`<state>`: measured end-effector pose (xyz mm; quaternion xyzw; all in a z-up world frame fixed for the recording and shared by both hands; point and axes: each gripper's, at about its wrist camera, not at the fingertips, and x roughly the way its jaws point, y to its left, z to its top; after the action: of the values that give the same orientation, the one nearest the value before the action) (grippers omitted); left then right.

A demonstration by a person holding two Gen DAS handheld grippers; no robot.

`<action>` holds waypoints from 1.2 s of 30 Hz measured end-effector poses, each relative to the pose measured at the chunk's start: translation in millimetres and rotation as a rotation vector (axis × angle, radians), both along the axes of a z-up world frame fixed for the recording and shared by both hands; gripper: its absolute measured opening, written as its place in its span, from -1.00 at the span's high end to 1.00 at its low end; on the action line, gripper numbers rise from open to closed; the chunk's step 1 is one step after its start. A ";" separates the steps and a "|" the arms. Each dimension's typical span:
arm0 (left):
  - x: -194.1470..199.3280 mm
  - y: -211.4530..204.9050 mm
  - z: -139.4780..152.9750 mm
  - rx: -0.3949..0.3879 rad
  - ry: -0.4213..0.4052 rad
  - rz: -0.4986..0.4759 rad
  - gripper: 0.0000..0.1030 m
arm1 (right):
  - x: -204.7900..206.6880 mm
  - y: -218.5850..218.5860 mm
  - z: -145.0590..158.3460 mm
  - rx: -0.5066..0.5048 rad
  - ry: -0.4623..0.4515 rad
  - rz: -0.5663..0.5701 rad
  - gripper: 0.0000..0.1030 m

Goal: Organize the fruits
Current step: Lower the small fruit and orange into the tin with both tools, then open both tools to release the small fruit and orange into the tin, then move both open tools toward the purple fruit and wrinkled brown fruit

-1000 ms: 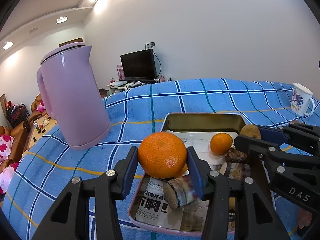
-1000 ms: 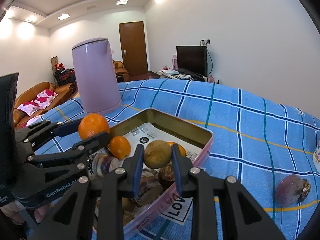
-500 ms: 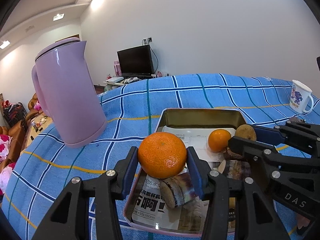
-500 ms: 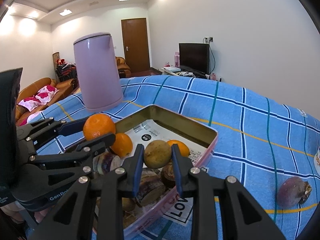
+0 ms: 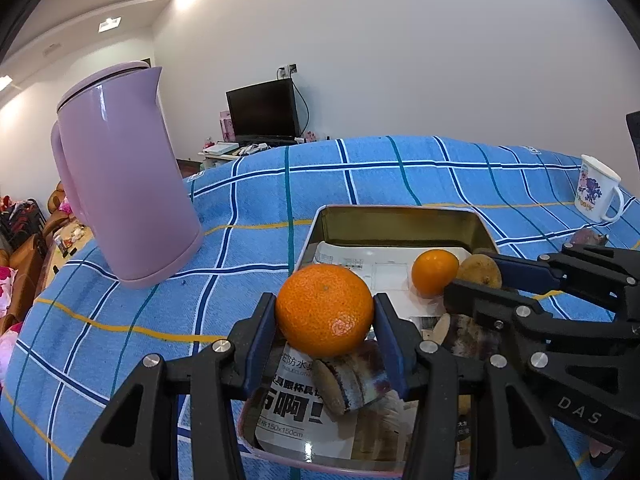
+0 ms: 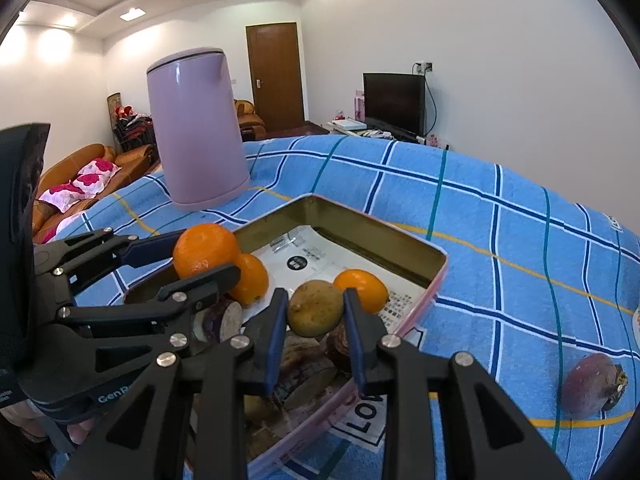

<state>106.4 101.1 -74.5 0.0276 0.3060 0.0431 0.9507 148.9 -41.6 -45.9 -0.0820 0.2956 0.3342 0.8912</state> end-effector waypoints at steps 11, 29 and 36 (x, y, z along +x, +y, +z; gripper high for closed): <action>-1.2 3.3 0.6 -0.008 -0.008 0.021 0.00 | -0.9 -1.1 0.4 0.008 0.000 -0.001 0.05; -12.9 8.6 5.8 -0.027 -0.067 0.069 -0.53 | -6.7 -21.4 9.2 0.105 -0.032 -0.032 -0.59; -16.3 2.0 9.8 0.006 -0.074 0.069 -0.57 | -7.8 -29.5 10.8 0.078 -0.030 -0.083 -0.69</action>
<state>90.1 103.2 -64.7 0.0183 0.2712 0.0776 0.9592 141.0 -71.1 -35.1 -0.0398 0.2721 0.3070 0.9111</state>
